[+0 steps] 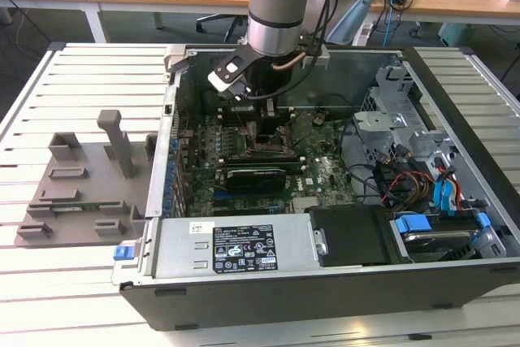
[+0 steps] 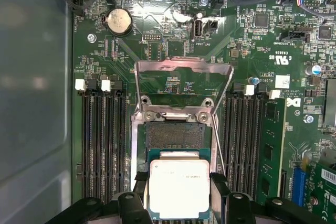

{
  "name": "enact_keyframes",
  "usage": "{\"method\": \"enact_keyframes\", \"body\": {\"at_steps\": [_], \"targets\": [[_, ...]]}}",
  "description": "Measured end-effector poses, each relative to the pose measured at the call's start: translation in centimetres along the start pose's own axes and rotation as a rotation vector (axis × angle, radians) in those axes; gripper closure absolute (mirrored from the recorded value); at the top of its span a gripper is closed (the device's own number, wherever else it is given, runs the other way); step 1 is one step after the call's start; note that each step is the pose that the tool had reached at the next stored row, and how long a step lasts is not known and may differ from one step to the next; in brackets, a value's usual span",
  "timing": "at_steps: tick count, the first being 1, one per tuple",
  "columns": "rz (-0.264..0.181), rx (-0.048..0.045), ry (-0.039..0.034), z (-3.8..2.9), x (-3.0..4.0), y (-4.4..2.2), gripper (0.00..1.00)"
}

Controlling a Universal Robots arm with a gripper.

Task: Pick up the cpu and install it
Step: 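Place the cpu into insertion slot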

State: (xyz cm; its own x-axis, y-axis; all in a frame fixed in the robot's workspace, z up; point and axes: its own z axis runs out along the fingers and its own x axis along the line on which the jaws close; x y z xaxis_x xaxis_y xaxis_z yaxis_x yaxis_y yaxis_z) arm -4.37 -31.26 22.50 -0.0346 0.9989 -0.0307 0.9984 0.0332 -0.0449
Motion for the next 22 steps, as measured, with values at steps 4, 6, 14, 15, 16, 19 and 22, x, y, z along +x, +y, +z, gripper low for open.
{"method": "enact_keyframes", "body": {"at_steps": [4,6,14,15,16,19,22], "targets": [[0.000,0.0001,-0.0002,0.16,0.00,0.01,0.45],[0.000,0.0001,-0.0002,0.20,0.01,0.01,0.45],[0.000,0.0000,-0.0001,0.86,0.02,0.14,0.45],[0.000,0.0001,-0.0002,0.87,0.02,0.23,0.45],[0.000,0.0000,-0.0001,0.91,0.02,0.32,0.45],[0.000,0.0000,0.0000,1.14,0.02,0.53,0.45],[0.000,0.0001,-0.0001,1.49,0.02,0.70,0.45]]}}
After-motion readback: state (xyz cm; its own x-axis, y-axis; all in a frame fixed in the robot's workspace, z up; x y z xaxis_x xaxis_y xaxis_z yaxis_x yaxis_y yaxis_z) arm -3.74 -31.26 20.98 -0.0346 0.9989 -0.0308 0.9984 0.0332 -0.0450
